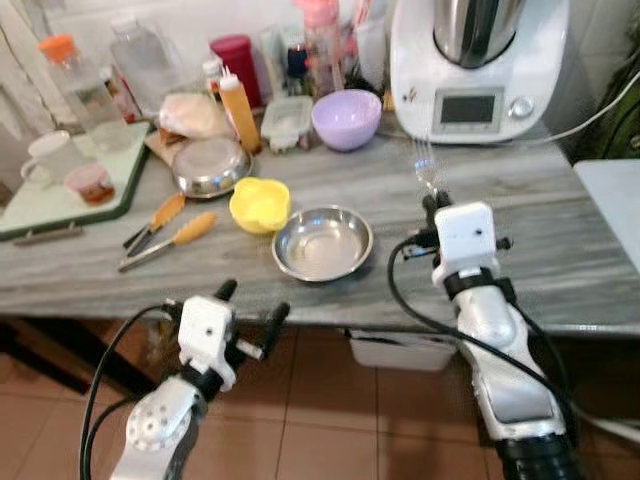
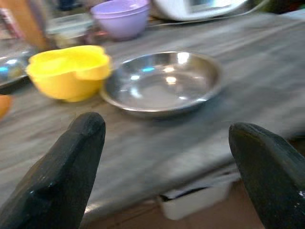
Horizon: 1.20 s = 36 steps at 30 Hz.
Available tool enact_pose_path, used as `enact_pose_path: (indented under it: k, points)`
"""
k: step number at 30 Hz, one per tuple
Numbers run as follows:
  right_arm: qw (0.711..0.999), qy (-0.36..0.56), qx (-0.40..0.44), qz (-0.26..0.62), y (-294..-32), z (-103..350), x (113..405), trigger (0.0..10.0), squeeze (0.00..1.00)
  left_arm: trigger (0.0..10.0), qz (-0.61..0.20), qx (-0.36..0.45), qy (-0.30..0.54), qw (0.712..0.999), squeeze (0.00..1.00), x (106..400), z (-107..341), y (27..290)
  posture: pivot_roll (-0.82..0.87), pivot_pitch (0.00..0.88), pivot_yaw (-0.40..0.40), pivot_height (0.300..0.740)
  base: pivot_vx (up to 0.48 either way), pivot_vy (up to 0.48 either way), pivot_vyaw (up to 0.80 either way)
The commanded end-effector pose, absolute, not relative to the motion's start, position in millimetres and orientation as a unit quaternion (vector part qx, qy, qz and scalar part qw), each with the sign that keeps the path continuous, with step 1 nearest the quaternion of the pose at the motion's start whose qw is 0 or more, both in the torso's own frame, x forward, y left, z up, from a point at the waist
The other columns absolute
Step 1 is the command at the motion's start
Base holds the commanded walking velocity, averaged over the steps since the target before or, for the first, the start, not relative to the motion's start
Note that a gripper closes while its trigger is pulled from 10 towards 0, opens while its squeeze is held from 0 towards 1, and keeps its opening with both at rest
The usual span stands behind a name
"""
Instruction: Setting the table
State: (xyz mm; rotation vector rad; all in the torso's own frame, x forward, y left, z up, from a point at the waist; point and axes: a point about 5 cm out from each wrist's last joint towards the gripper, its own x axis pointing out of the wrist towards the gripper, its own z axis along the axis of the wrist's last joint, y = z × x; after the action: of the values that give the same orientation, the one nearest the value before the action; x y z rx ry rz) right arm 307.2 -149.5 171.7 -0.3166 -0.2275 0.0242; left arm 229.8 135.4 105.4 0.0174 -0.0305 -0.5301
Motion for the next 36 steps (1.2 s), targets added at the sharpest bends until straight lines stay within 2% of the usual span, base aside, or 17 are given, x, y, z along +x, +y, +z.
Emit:
enact_pose_path:
  k: [1,6,14,18,20,24,36]
  points:
    - [0.981,-0.115,-0.153,0.015,-144,173,308,10.0,0.0,10.0,-0.279,0.014,-0.005,0.96,0.0,226,106,142,-0.25,0.112,0.153,0.74,0.0,0.0,0.0]
    - [0.985,-0.1,-0.138,0.0,-149,172,312,10.0,0.0,10.0,-0.327,0.011,-0.002,0.945,0.0,222,111,140,-0.24,0.125,0.153,0.74,0.0,0.0,0.0]
    - [0.992,-0.066,-0.109,0.001,-148,164,319,10.0,0.0,10.0,-0.36,0.01,-0.003,0.933,0.0,219,115,134,-0.25,0.135,0.149,0.74,0.0,0.0,0.0]
    - [0.996,-0.039,-0.078,-0.003,-147,158,321,10.0,0.0,10.0,-0.364,0.009,-0.005,0.931,0.0,219,116,132,-0.25,0.135,0.149,0.74,0.0,0.0,0.0]
    - [0.999,-0.005,-0.036,-0.008,-148,152,326,10.0,0.0,10.0,-0.364,0.007,-0.005,0.931,0.0,220,116,131,-0.26,0.126,0.143,0.74,0.0,0.0,0.0]
    - [0.999,0.032,0.022,-0.009,-145,145,332,10.0,0.0,10.0,-0.364,0.005,-0.006,0.931,0.0,222,117,129,-0.26,0.126,0.143,0.74,0.0,0.0,0.0]
    - [0.994,0.061,0.094,0.008,-118,146,340,10.0,0.0,10.0,-0.375,0.016,-0.005,0.927,0.0,222,120,128,-0.24,0.125,0.153,0.74,0.0,0.0,0.0]
